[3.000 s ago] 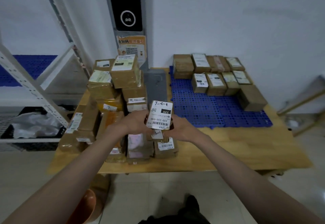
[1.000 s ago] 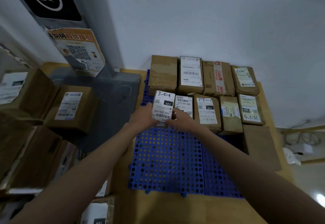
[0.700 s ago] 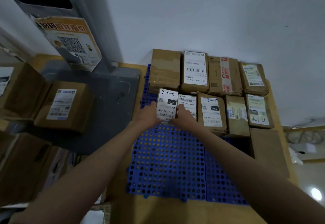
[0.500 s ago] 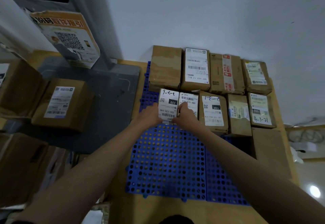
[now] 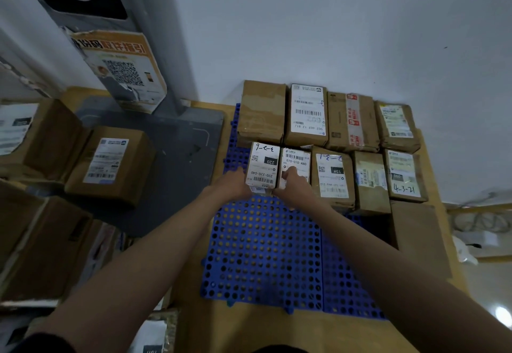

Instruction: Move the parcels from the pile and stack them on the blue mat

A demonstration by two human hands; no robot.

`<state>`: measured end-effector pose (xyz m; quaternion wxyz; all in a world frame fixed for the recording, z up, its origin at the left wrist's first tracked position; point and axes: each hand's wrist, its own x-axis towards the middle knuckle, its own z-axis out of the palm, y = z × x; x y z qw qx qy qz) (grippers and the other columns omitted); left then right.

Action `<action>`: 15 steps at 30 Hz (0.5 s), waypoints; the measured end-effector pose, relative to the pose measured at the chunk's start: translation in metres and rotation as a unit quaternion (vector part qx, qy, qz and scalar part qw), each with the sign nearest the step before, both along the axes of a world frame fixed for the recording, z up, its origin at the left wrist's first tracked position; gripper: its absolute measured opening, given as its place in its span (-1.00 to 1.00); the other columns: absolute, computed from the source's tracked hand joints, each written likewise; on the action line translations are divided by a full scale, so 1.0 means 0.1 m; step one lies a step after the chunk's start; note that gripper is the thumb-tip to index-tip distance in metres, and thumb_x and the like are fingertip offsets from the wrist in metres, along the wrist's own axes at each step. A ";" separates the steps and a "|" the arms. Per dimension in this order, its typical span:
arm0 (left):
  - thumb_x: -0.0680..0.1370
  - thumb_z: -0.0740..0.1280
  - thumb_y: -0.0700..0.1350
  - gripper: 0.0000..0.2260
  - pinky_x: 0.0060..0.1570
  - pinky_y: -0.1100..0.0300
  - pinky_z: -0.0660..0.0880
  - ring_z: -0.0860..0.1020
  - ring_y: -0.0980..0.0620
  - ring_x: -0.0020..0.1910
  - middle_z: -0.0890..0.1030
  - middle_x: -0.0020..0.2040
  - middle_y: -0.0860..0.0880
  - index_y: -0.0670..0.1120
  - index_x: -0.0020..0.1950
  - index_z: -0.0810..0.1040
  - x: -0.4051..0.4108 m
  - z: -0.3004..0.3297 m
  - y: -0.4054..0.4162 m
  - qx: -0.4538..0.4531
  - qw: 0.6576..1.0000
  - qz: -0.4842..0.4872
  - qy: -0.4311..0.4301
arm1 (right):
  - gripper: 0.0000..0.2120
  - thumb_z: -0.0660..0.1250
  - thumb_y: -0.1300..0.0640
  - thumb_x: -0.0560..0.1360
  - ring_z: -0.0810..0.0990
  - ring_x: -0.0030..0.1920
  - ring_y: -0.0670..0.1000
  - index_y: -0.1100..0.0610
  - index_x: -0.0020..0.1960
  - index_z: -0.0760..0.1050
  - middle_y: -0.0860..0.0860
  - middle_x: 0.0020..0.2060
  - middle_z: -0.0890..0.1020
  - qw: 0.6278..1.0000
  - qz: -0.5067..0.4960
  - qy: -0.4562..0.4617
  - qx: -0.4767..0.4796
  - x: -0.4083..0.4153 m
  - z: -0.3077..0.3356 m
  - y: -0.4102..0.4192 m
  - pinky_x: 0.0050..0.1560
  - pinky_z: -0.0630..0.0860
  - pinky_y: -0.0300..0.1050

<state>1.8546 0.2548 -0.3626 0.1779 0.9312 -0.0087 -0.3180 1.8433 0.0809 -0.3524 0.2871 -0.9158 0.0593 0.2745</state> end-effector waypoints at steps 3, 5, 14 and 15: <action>0.47 0.45 -0.07 -0.41 0.09 0.01 0.55 0.56 -0.05 0.12 0.52 0.27 -0.09 -0.12 0.43 0.30 -0.12 0.08 0.05 -0.002 1.000 0.003 -0.003 | -0.59 0.35 -0.02 0.52 0.58 -0.24 0.07 0.14 0.18 0.24 0.08 -0.09 0.52 1.000 0.011 0.008 0.004 -0.13 0.14 -0.02 -0.30 0.59 0.01; 0.45 0.47 -0.05 -0.42 0.06 0.04 0.54 0.55 -0.05 0.14 0.52 0.26 -0.08 -0.10 0.41 0.33 -0.21 0.15 0.07 0.002 1.000 -0.001 -0.013 | -0.62 0.32 -0.03 0.54 0.53 -0.36 -0.02 0.12 0.19 0.24 0.03 -0.19 0.52 1.000 0.025 0.009 -0.007 -0.23 0.22 -0.03 -0.45 0.47 -0.15; 0.49 0.45 0.05 -0.41 0.17 0.08 0.45 0.48 -0.08 0.25 0.46 0.35 -0.08 -0.10 0.44 0.34 -0.80 0.54 0.22 0.032 0.998 -0.041 -0.026 | -0.71 0.29 0.04 0.58 0.52 -0.22 0.09 0.14 0.20 0.30 0.11 -0.05 0.49 0.992 0.117 0.030 -0.022 -0.79 0.62 -0.02 -0.12 0.60 0.07; 0.49 0.45 0.05 -0.40 0.20 0.07 0.44 0.46 -0.08 0.28 0.45 0.36 -0.07 -0.10 0.46 0.34 -0.89 0.59 0.25 0.034 0.998 -0.042 -0.027 | -0.70 0.29 0.05 0.58 0.52 -0.23 0.08 0.15 0.22 0.31 0.10 -0.08 0.49 0.991 0.128 0.034 -0.022 -0.86 0.66 -0.01 -0.13 0.58 0.06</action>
